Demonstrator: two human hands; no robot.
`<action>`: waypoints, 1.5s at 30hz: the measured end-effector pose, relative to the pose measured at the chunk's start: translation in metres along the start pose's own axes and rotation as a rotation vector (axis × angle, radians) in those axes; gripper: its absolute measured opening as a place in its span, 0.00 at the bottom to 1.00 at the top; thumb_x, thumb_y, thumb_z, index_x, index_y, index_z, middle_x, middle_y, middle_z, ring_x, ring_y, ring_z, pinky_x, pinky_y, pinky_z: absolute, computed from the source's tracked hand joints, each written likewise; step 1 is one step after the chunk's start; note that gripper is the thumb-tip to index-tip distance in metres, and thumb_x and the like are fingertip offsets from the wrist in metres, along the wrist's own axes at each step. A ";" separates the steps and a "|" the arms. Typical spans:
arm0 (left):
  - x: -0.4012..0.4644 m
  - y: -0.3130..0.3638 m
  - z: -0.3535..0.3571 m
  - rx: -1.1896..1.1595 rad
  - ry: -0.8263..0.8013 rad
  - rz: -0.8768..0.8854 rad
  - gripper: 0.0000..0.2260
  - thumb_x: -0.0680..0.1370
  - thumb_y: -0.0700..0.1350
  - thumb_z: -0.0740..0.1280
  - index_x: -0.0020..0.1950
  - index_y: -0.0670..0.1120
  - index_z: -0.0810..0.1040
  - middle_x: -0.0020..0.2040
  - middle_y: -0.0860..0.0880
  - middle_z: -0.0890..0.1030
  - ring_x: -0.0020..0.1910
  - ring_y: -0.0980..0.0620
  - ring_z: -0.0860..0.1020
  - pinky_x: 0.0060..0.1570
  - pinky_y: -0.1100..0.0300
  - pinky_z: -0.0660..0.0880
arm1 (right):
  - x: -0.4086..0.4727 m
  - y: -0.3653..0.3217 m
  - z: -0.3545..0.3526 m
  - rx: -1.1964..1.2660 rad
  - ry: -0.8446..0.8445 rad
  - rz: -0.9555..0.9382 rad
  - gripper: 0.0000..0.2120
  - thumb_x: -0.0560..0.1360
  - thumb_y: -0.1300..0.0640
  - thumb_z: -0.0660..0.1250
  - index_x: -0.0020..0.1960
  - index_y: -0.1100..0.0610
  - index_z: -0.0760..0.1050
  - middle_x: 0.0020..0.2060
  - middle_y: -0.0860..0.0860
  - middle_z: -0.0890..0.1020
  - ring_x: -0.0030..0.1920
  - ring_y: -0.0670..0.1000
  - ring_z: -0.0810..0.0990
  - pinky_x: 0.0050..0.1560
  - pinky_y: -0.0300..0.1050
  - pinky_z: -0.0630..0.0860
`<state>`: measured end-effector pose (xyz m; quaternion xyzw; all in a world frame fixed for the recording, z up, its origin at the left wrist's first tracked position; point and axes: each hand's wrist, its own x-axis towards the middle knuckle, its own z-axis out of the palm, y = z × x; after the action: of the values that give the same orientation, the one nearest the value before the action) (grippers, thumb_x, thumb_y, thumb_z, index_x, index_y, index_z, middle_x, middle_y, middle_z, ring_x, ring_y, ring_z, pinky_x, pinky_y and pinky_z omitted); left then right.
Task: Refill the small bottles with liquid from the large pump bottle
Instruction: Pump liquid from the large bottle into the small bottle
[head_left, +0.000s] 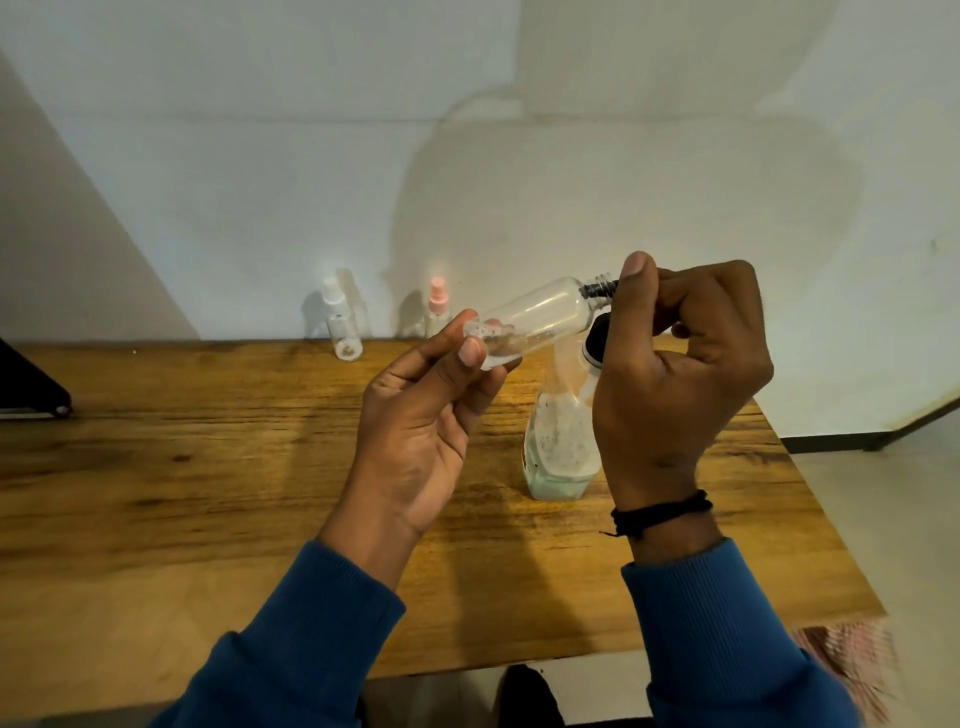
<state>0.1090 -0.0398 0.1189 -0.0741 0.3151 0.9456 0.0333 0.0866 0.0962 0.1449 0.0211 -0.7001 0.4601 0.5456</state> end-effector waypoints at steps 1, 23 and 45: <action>0.000 0.000 0.000 0.003 -0.003 0.000 0.16 0.67 0.38 0.72 0.54 0.39 0.83 0.65 0.40 0.80 0.67 0.35 0.74 0.41 0.64 0.81 | 0.002 -0.001 0.000 -0.006 -0.002 -0.004 0.13 0.76 0.63 0.69 0.33 0.58 0.74 0.33 0.50 0.72 0.35 0.40 0.70 0.38 0.29 0.64; 0.000 0.000 -0.001 0.020 0.013 0.009 0.14 0.66 0.37 0.73 0.51 0.39 0.84 0.63 0.39 0.81 0.68 0.31 0.72 0.40 0.64 0.81 | -0.003 0.001 0.002 0.008 0.018 -0.009 0.13 0.77 0.64 0.68 0.33 0.61 0.75 0.33 0.50 0.72 0.35 0.43 0.69 0.38 0.32 0.65; -0.001 0.002 -0.004 0.021 0.006 0.023 0.17 0.68 0.37 0.71 0.56 0.38 0.81 0.61 0.43 0.83 0.64 0.34 0.77 0.40 0.64 0.81 | -0.002 -0.001 0.004 -0.001 0.020 -0.019 0.14 0.77 0.62 0.68 0.33 0.59 0.73 0.33 0.47 0.72 0.34 0.50 0.71 0.36 0.39 0.67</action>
<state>0.1099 -0.0442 0.1171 -0.0729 0.3261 0.9423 0.0222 0.0849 0.0921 0.1444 0.0230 -0.6949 0.4544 0.5569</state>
